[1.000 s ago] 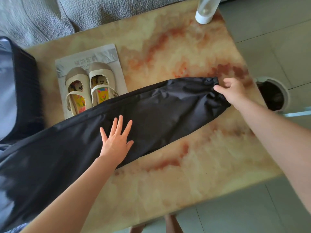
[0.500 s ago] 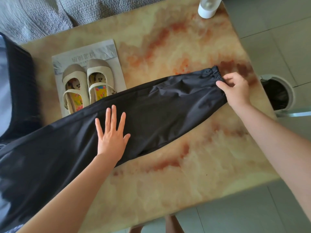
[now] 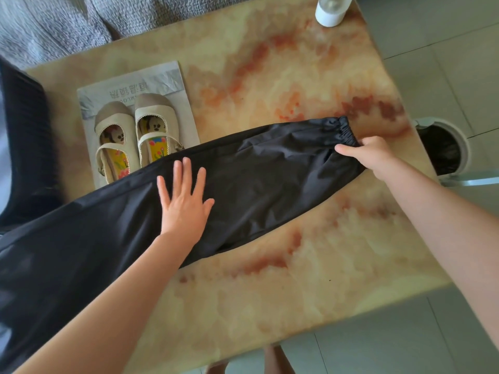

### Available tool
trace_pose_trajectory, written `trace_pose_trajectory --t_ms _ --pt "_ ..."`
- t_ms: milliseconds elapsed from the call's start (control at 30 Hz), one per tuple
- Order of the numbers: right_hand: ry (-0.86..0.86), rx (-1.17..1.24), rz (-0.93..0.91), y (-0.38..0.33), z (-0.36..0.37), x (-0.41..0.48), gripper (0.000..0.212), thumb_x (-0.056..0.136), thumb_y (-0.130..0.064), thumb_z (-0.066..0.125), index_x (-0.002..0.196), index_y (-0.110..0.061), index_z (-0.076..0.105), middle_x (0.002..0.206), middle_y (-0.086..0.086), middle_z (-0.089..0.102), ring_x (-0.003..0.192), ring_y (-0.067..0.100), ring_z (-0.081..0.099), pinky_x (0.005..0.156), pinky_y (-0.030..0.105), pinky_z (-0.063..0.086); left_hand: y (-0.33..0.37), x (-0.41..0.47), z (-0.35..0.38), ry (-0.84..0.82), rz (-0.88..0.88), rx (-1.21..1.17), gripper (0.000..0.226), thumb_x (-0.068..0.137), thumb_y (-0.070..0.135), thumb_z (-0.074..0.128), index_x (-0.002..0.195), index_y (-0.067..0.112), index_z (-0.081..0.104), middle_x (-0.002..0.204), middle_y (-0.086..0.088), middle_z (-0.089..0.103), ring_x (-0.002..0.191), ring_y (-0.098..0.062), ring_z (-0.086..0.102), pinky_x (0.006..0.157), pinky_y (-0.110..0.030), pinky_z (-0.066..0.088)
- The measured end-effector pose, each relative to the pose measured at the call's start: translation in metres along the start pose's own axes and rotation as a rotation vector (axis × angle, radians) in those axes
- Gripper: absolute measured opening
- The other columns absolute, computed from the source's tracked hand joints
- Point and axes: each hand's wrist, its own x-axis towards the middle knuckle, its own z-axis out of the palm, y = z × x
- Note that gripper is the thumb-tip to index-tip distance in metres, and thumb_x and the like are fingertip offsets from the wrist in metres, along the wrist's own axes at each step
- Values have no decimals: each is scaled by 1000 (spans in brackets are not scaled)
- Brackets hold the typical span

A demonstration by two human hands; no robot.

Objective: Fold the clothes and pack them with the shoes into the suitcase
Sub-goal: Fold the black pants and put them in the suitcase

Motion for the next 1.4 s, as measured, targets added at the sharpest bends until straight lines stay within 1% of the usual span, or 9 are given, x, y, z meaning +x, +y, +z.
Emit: trace_pose_trajectory --t_ms 133,367,500,700,800,900,1033,1233,1400 --pt "-101 165 85 -3 -2 -13 32 82 -23 75 110 -9 64 106 6 66 89 19 61 62 21 46 25 -15 7 -149 138 -60 64 100 50 17 151 24 -10 159 -3 -14 145 -23 -20 115 -48 -9" --pt "-301 360 196 -12 -14 -27 41 83 -38 70 117 -16 62 113 4 69 100 19 66 80 37 53 25 -23 19 -331 63 -124 64 99 51 15 151 23 -8 160 0 -12 145 -20 -18 116 -47 -7" --pt "-290 571 252 -7 -21 -29 24 94 -32 54 111 -17 61 118 4 64 112 27 60 95 57 44 23 -26 18 -378 66 -132 63 99 51 14 151 24 -8 160 0 -13 145 -19 -17 116 -47 -7" --pt "-52 707 164 -12 -5 -48 49 83 -22 72 127 -8 56 121 8 64 110 22 62 72 31 52 25 -22 12 -390 23 -241 62 100 49 19 152 25 -3 161 0 -4 147 -18 -10 117 -45 -4" --pt "275 611 -100 -27 28 -77 60 74 -13 81 125 -2 51 109 8 60 94 17 61 76 23 49 30 -19 -4 -224 -57 -634 55 102 43 29 152 25 16 158 0 19 147 -18 11 118 -39 8" --pt "270 480 -354 -42 76 -124 54 73 -10 78 120 -11 50 91 -4 56 79 4 56 74 18 47 37 -15 -30 -190 -247 -1296 47 101 41 34 146 25 35 147 2 42 132 -17 43 108 -31 31" --pt "274 156 -570 -38 139 -169 61 72 -14 80 125 -15 50 85 -7 58 82 12 58 86 33 47 34 -14 -53 -297 -428 -1891 55 97 55 31 139 22 43 127 -2 60 113 -20 60 98 -42 46" --pt "40 -74 -635 -13 200 -203 74 81 -24 73 144 -23 34 114 -8 67 111 4 58 120 32 13 11 -17 -38 -231 -541 -1671 61 85 48 63 135 17 46 117 -3 62 101 -16 62 80 -31 53" --pt "-128 -99 -739 14 206 -215 73 91 -18 62 151 -18 22 139 -9 52 117 5 51 120 32 13 9 -10 -26 -86 -488 -1329 90 71 43 79 143 20 32 134 -5 49 119 -21 51 98 -40 48"
